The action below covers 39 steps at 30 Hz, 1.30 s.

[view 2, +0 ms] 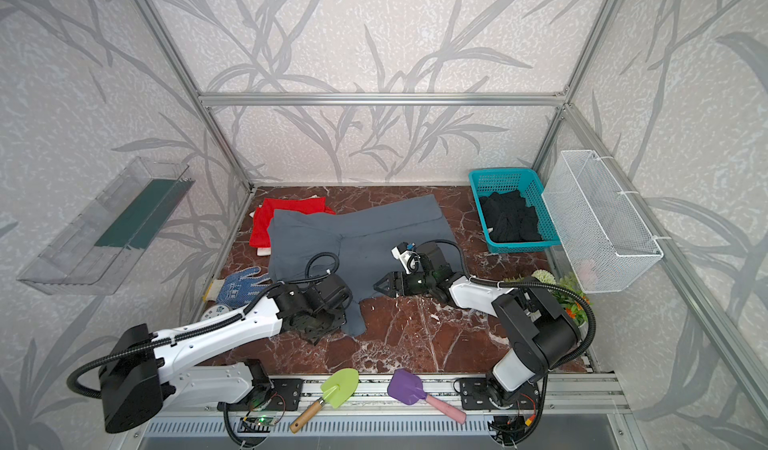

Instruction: Fold and stack the t-shirts

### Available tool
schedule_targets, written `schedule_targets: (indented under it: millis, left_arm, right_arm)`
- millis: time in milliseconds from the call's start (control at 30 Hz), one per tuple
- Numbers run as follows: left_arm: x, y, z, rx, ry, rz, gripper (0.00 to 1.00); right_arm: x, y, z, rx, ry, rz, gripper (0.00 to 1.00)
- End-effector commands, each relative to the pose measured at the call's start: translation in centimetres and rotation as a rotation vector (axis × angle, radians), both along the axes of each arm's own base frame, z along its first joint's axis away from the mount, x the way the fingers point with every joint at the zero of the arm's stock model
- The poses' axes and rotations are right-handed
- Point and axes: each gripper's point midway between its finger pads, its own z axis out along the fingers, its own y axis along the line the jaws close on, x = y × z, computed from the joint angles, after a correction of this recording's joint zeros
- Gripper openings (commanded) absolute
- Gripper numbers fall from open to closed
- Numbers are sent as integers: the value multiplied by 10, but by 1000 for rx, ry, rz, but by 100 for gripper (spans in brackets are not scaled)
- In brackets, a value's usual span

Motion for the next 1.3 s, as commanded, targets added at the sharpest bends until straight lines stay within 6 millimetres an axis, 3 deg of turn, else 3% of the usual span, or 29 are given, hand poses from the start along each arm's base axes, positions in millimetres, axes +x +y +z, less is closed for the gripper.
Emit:
schedule_targets:
  millis: [0, 67, 167, 433, 533, 767, 933, 1133, 1267]
  left_arm:
    - [19, -5, 15, 65, -45, -7, 29]
    - [28, 5, 21, 161, -59, -26, 31]
    - [27, 21, 22, 254, -50, -52, 31]
    - [-32, 54, -16, 185, 77, -33, 23]
    - [-42, 65, -23, 192, 84, -29, 23]
    - [-38, 54, -43, 167, 88, -55, 33]
    - [-42, 54, -54, 222, 158, -78, 30]
    - [-42, 64, -47, 245, 127, -55, 27]
    - [-48, 65, -53, 224, 144, -46, 27]
  right_arm:
    - [9, 7, 7, 25, -16, 0, 80]
    - [8, 8, 6, 26, -8, 8, 80]
    - [6, 7, 5, 16, -5, 19, 80]
    - [6, 4, -1, -7, 8, 24, 80]
    - [7, 5, -1, -3, 13, 28, 80]
    - [9, 6, 0, -6, 17, 23, 80]
    - [8, 4, -1, -12, 19, 18, 80]
    - [7, 4, -6, -15, 33, 17, 80]
    - [8, 6, -8, -11, 39, 21, 80]
